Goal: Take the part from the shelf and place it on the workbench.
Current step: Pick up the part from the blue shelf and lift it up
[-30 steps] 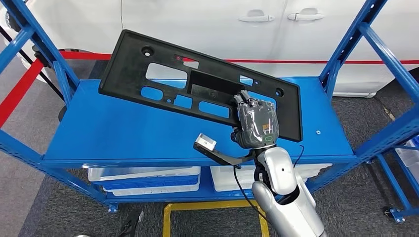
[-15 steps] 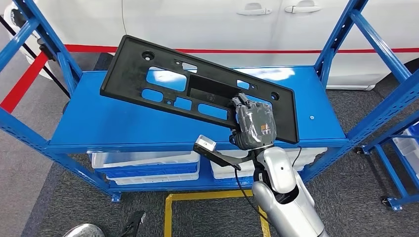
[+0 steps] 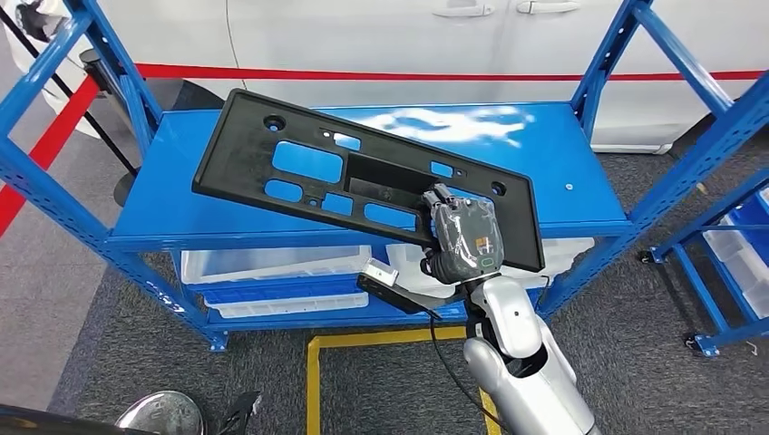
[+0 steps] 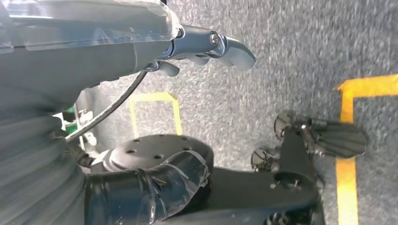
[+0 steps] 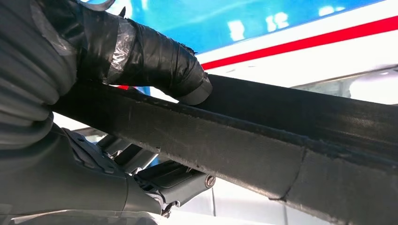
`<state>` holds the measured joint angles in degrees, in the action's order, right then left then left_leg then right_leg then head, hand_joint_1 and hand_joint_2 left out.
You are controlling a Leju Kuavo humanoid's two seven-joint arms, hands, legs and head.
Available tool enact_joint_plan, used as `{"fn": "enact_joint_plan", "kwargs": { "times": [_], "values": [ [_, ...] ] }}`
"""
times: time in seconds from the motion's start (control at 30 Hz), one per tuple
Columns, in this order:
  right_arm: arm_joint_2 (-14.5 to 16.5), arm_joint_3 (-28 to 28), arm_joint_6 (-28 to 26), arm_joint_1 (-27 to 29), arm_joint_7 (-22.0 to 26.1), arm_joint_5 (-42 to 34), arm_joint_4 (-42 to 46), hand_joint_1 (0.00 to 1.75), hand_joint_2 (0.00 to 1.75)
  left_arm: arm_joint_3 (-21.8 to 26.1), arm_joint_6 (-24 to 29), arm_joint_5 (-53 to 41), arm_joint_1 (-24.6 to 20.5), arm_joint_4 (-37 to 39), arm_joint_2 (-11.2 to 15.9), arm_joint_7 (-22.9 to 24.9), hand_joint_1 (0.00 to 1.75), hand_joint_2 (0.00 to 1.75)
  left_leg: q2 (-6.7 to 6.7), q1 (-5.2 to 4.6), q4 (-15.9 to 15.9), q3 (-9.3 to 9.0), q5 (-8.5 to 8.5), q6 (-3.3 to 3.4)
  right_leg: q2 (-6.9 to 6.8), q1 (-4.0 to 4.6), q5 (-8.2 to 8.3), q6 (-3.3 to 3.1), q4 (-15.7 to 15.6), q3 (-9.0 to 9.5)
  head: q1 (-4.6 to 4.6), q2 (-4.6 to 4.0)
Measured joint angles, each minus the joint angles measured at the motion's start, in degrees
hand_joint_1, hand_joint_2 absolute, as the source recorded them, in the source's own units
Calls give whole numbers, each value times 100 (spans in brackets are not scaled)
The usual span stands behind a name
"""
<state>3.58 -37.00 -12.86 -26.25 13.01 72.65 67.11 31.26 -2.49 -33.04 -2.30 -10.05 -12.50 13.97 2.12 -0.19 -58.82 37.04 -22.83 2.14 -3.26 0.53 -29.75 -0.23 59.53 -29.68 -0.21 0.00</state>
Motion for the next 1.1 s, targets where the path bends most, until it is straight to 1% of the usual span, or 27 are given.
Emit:
{"fn": "enact_joint_plan", "kwargs": {
  "times": [0.03,0.1,0.13,0.17,0.23,0.27,0.3,0.33,0.37,0.4,0.47,0.5,0.53,0.6,0.63,0.67,0.7,0.73,0.77,0.8,0.83,0.87,0.9,0.93,1.0,1.03,1.1],
  "values": [
    [1,0,-2,-3,7,-2,-5,175,175,7,2,-2,4,0,1,4,0,175,46,2,13,2,39,-35,-9,28,-6,-29,-106,29,2,0],
    [-1,0,-4,-3,17,-2,-22,175,175,18,4,-5,7,0,5,10,0,175,97,15,26,17,63,-108,90,12,124,-100,-163,-53,9,0],
    [1,0,-3,0,20,-2,-32,175,175,22,5,-7,7,0,9,11,0,175,57,17,-34,53,-46,-144,131,-9,197,-147,-195,-104,5,0],
    [3,0,-3,5,21,-2,-40,175,175,26,5,-7,7,0,12,12,0,175,-11,22,-186,109,-259,-179,173,-32,285,-190,-223,-171,2,0],
    [9,0,-1,6,22,-3,-55,175,175,30,7,-8,6,0,20,15,0,175,-136,38,-794,260,-857,-227,268,-44,444,-234,-228,-339,-5,0],
    [9,0,3,8,23,-10,-65,175,175,32,7,-9,5,0,25,19,0,175,-154,43,-1153,318,-1069,-242,321,-45,521,-231,-219,-439,-5,0],
    [9,0,10,12,25,-26,-78,175,175,34,7,-12,5,0,29,22,0,175,-157,46,-1425,329,-1145,-252,374,-46,594,-222,-206,-541,-5,0],
    [9,0,23,17,29,-51,-92,175,175,38,5,-20,4,0,33,25,0,175,-160,48,-1532,260,-1081,-254,428,-50,664,-208,-186,-646,-5,0],
    [9,0,42,21,34,-80,-103,175,175,41,1,-33,1,-1,38,27,0,175,-173,50,-1444,99,-931,-250,483,-57,730,-190,-160,-750,-5,0],
    [9,0,64,23,40,-112,-109,175,175,47,-5,-45,-2,-2,43,27,0,175,-222,54,-1160,-158,-776,-237,539,-66,790,-168,-128,-849,-6,0],
    [11,0,116,21,46,-170,-106,175,175,65,-27,-74,-12,-5,54,27,0,175,-449,61,-337,-746,-747,-193,642,-71,903,-111,-62,-1012,-3,0],
    [11,-1,139,20,50,-195,-103,175,175,76,-40,-88,-12,-7,56,26,0,175,-547,60,-36,-928,-802,-170,689,-71,963,-78,-52,-1055,-1,0],
    [10,-1,161,18,54,-221,-99,175,175,86,-52,-103,-11,-8,57,22,0,175,-598,51,128,-1009,-860,-146,735,-71,1031,-42,-62,-1081,-2,0],
    [-7,-2,213,21,64,-282,-99,175,175,114,-67,-134,-11,-9,54,11,0,175,-507,51,165,-961,-787,-84,818,-73,1143,32,-108,-1105,-5,0],
    [-22,-3,244,20,68,-322,-102,175,175,128,-73,-153,-17,-9,52,7,0,175,-440,59,174,-916,-727,-34,779,-72,1073,62,-69,-1142,4,0],
    [-38,-3,274,19,71,-359,-107,175,175,143,-79,-173,-20,-10,51,6,0,175,-364,70,186,-860,-655,18,698,-73,883,87,64,-1198,21,0],
    [-52,-4,300,18,74,-386,-111,175,175,155,-86,-197,-21,-11,49,6,0,175,-289,78,191,-790,-582,63,581,-85,594,108,308,-1273,35,0],
    [-55,-6,317,15,76,-413,-112,175,175,166,-91,-217,-19,-13,50,6,0,175,-221,65,184,-707,-513,93,474,-96,261,136,657,-1359,49,0],
    [-56,-7,331,15,79,-433,-113,175,175,176,-93,-235,-16,-13,50,4,0,175,-146,58,171,-621,-449,103,420,-116,11,166,1039,-1430,53,0],
    [-57,-8,344,15,80,-453,-113,175,175,187,-94,-251,-14,-13,51,0,0,175,-70,52,152,-523,-392,100,393,-137,-104,196,1366,-1461,53,0],
    [-60,-9,357,15,81,-473,-114,175,175,198,-95,-265,-16,-13,51,-6,0,175,9,49,123,-422,-341,92,377,-157,-78,220,1562,-1425,53,0],
    [-62,-9,372,15,81,-489,-114,175,175,208,-98,-278,-19,-13,52,-14,0,175,83,49,87,-323,-300,79,361,-173,51,236,1574,-1303,53,0],
    [-64,-9,387,14,80,-501,-114,175,175,217,-104,-289,-23,-13,52,-22,0,175,149,49,45,-230,-265,61,320,-183,202,241,1395,-1080,54,0],
    [-64,-9,401,7,80,-508,-110,175,175,226,-110,-299,-27,-15,52,-32,0,175,208,46,3,-158,-236,38,220,-181,247,232,1053,-777,53,0],
    [-54,-14,423,-27,78,-514,-97,175,175,250,-127,-312,-35,-22,45,-55,0,175,312,35,-53,-72,-176,-28,14,-123,115,165,306,-236,47,0],
    [-48,-16,431,-53,76,-517,-90,175,175,266,-136,-321,-42,-25,42,-66,0,175,366,34,-55,-56,-135,-65,-42,-84,28,115,73,-111,47,0],
    [-44,-20,445,-80,75,-529,-87,175,175,293,-155,-341,-51,-26,39,-83,0,175,459,46,-28,-34,-54,-144,23,-55,86,-2,-67,-132,47,0]
  ]
}}
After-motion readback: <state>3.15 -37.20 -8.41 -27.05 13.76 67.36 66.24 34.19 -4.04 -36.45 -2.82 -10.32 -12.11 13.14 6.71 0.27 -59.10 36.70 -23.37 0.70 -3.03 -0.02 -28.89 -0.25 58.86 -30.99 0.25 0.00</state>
